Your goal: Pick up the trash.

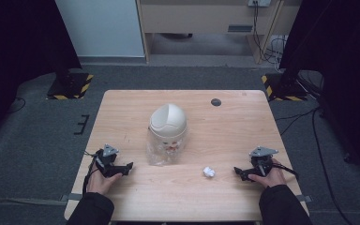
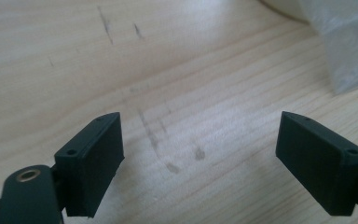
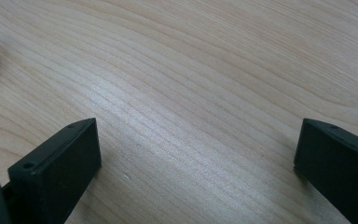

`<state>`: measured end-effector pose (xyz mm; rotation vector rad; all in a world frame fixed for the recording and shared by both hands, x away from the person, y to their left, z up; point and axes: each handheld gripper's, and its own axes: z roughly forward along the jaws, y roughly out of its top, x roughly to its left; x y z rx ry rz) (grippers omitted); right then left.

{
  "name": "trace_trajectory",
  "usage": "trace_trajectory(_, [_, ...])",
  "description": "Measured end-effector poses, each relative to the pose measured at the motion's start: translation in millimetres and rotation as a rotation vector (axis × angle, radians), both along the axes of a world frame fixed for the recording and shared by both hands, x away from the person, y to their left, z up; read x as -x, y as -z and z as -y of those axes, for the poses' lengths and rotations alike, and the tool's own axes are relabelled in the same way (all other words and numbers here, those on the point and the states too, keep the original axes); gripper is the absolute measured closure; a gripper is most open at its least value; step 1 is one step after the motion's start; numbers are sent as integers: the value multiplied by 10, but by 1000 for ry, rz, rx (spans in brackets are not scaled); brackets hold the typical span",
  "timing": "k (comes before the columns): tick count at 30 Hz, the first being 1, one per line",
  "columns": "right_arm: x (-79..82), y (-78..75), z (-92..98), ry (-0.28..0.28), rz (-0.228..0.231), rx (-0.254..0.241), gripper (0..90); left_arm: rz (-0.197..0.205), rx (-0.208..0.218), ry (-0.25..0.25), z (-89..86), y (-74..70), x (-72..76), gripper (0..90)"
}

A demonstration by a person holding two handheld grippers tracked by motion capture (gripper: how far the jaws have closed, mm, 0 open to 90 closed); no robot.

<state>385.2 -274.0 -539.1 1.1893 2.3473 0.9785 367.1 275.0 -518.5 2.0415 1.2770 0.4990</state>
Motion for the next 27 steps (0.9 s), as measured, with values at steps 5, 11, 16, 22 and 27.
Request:
trace_trajectory(5, [0,0,0,0,1,1,7,90,46,-10,-35,-142,24,151])
trace_trajectory(11, [0,0,-1,0,0,1,7,150,113,-21,-101,-270,52,147])
trace_trajectory(16, [0,0,-1,0,0,1,7,207,149,-2,-120,-385,54,131])
trace_trajectory(22, [0,0,-1,-1,0,1,7,244,139,29,-108,-480,63,135])
trace_trajectory(27, [0,1,-1,0,0,1,7,272,152,57,-88,-581,68,135])
